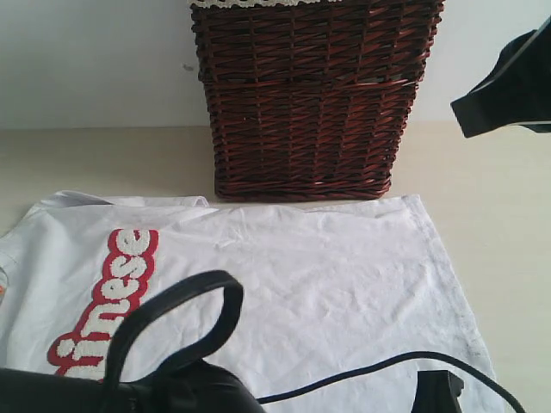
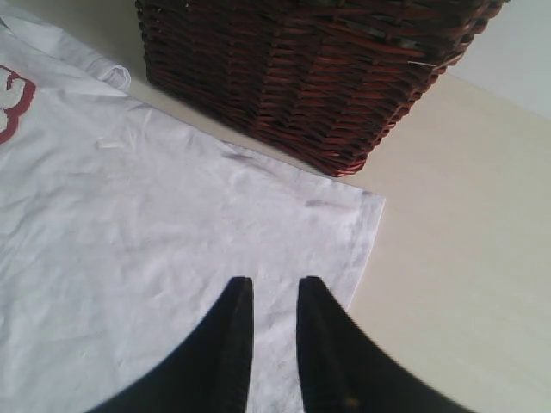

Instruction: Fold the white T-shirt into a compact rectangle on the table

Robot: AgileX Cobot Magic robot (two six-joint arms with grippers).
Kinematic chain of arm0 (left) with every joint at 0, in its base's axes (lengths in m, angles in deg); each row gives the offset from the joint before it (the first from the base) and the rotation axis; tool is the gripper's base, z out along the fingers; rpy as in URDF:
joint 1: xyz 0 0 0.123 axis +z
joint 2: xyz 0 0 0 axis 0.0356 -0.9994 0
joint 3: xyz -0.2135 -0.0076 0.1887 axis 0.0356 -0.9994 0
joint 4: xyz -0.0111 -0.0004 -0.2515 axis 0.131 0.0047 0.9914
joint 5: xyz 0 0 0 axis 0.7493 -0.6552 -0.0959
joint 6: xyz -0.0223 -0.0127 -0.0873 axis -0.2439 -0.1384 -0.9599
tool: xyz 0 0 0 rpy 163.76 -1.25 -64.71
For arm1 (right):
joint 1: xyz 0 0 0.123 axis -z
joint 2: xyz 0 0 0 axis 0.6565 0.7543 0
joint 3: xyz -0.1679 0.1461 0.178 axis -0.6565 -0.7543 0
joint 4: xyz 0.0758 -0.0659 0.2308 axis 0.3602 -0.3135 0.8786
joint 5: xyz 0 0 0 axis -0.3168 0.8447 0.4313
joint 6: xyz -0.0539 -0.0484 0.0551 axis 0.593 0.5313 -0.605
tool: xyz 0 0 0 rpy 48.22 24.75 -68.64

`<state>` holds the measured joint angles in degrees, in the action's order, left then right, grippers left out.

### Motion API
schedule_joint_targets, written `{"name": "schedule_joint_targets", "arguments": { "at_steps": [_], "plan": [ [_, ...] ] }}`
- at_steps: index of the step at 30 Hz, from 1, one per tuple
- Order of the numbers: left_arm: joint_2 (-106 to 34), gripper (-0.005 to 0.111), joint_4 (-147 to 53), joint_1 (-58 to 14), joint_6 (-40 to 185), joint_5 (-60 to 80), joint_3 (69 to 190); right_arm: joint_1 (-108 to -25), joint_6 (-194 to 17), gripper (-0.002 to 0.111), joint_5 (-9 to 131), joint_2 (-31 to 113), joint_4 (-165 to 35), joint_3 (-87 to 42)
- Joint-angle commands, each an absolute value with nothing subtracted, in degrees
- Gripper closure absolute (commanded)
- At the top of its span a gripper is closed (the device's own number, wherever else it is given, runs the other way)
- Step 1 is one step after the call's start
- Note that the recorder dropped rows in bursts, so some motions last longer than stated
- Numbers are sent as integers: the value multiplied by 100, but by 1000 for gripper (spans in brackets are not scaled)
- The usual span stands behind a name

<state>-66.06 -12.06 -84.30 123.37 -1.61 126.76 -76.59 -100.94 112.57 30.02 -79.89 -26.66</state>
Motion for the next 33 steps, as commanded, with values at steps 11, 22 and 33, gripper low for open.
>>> {"name": "schedule_joint_targets", "arguments": {
  "at_steps": [11, 22, 33],
  "plan": [
    [-5917, 107, -3154, -6709, 9665, -2329, 12704, -7630, -9906, 99, 11110, 3081, -8146, -3051],
    [-5856, 107, -4397, -3958, 9171, -3497, 12401, -7467, -9690, 108, 11159, 4517, -8450, -3388],
    [-5845, 107, -4664, -1840, 8806, -3698, 12278, -6588, -9609, 108, 10905, 6831, -7958, -3388]
  ]
}}
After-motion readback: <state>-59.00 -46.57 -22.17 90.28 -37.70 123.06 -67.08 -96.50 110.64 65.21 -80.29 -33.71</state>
